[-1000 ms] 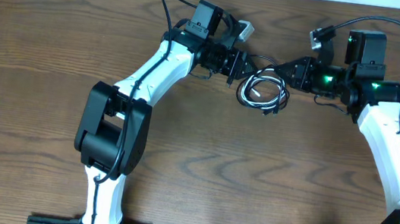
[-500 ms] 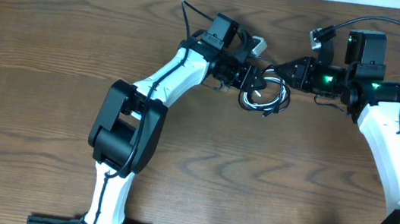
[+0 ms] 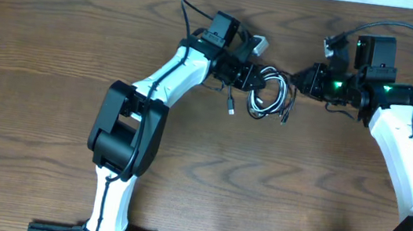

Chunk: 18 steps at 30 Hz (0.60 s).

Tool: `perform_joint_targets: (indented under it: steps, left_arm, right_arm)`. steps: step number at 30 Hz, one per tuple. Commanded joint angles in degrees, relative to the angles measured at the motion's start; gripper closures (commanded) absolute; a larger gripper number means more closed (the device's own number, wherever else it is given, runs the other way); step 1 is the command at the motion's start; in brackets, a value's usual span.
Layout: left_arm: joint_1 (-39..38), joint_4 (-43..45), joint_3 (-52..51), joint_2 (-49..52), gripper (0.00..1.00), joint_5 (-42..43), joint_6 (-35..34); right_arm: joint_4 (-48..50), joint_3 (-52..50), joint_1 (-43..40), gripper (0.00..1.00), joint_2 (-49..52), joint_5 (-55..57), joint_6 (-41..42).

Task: Untangle cables

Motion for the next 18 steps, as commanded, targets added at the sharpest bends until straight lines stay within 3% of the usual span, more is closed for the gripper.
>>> perform_joint_targets:
  steps: [1,5,11,12,16,18]
  left_arm:
    - [1.3,-1.9,0.6,-4.2,0.85,1.0,0.5]
    - [1.4,-5.2,0.6,-8.4,0.85,3.2,0.5]
    - [1.4,-8.7,0.6,-13.3,0.9,4.2,-4.9]
    - [1.4,-9.2,0.6,-13.9,0.92,4.2,-6.9]
    - [1.5,-9.4,0.6,-14.3,0.92,4.3,-12.5]
    - [1.7,-9.4,0.6,-14.3,0.92,4.2,-14.2]
  right_arm:
    - [-0.8,0.8,0.1,0.99,-0.4,14.2,1.1]
    - [0.4,0.8,0.1,0.99,1.3,20.7,0.9]
    - [7.8,0.8,0.3,0.99,6.0,18.3,0.5]
    - [9.7,0.8,0.3,0.9,6.9,15.7,-0.8]
    - [13.1,0.8,0.3,0.4,7.6,9.2,-4.4]
    - [13.6,0.8,0.3,0.29,7.3,7.5,-5.1]
